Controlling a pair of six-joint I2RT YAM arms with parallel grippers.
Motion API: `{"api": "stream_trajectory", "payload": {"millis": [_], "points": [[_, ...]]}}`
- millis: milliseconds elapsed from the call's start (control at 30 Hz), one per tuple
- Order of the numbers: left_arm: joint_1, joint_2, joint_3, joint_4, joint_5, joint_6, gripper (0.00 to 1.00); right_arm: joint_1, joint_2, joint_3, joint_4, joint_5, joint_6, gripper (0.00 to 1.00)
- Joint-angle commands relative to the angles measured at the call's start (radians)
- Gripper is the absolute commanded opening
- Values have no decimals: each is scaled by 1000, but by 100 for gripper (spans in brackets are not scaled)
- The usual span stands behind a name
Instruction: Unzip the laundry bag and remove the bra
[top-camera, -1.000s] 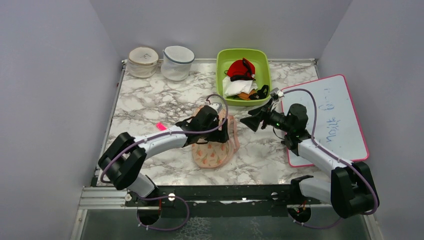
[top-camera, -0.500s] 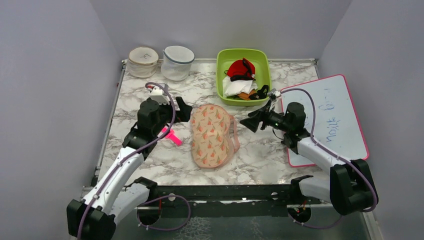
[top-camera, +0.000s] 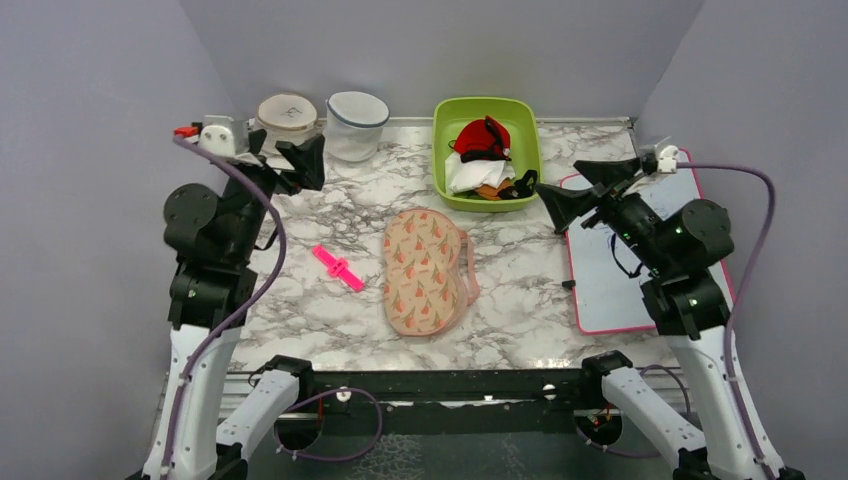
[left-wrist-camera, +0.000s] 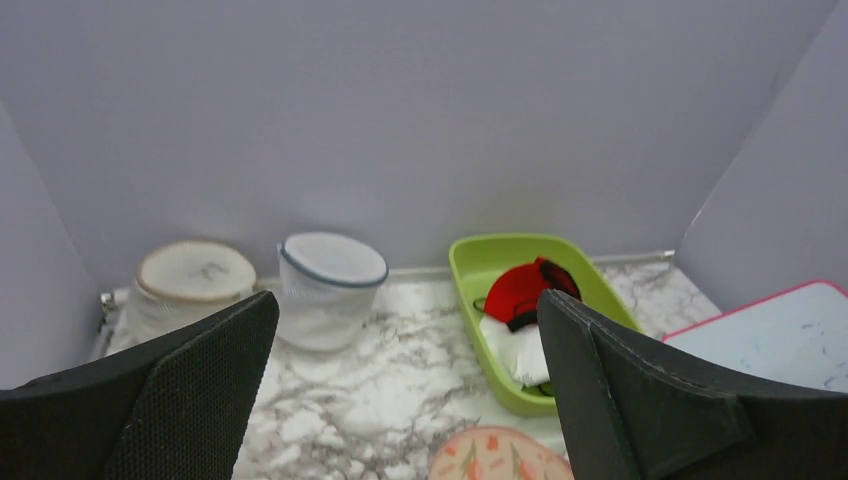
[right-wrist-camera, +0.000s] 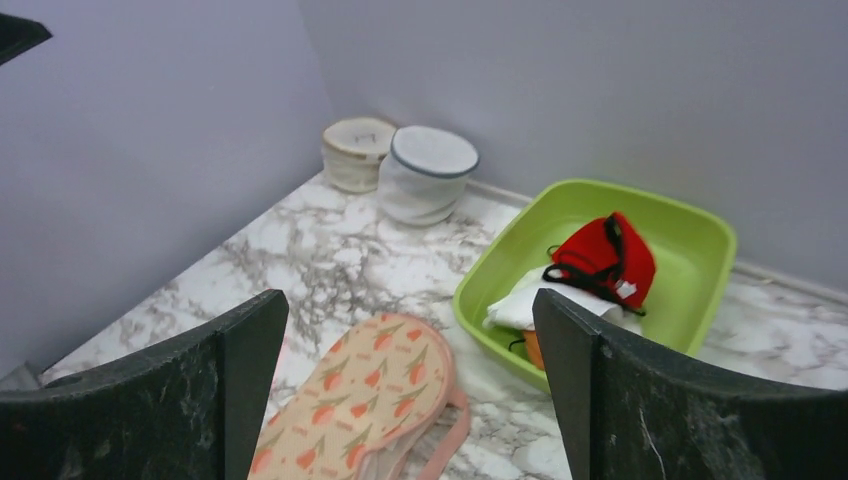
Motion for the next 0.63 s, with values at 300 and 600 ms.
{"api": "stream_trajectory", "payload": {"millis": [300,600], "points": [[-50,-115,88,-64,3,57,99,4,-73,193,-230,220,-84,95],[-52,-137,73,-58,22,39,99,5,-129,134,-173,192,-65,100]]}}
